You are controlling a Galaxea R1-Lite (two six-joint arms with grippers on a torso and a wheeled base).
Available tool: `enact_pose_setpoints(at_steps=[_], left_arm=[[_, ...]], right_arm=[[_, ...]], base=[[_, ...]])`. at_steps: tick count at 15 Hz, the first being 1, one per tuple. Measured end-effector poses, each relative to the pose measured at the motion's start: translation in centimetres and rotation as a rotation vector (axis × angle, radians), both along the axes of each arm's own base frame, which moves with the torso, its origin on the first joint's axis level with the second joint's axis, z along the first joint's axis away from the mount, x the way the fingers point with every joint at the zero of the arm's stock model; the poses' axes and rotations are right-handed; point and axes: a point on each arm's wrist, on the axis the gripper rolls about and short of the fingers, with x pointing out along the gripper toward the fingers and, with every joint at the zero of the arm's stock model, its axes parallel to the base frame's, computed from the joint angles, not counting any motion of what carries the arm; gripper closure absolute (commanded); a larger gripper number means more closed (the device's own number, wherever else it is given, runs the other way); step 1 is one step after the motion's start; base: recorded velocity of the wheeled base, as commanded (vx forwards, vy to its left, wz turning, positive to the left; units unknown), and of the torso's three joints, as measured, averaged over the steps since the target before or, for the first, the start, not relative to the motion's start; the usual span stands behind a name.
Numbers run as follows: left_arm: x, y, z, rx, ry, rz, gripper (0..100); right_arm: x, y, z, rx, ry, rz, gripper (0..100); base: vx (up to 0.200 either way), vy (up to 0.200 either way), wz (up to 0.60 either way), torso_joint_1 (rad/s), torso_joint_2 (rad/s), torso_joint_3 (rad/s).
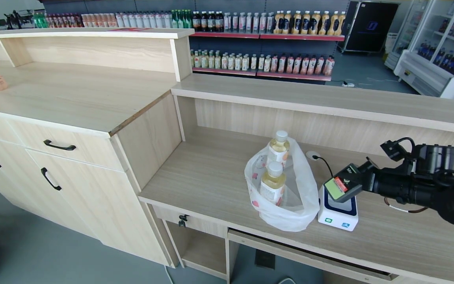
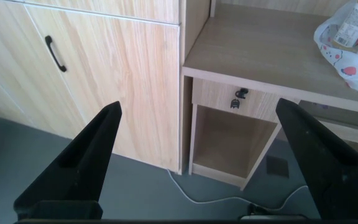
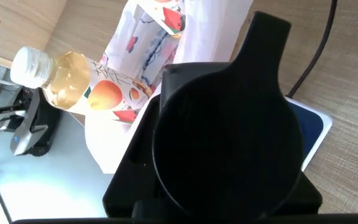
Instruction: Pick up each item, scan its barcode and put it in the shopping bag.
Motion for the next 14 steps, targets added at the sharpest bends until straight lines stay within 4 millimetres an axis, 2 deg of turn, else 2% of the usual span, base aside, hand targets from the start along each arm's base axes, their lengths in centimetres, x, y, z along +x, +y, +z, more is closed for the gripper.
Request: enact_pose_setpoints(at_steps=[14], left_arm=[[0.0, 0.0, 0.0, 0.0, 0.0, 0.0, 0]], right_arm=[[1.3, 1.0, -1.4, -0.006, 0.021, -0.003, 100]], base=[[0.0, 0.0, 0.0, 0.0, 0.0, 0.0]])
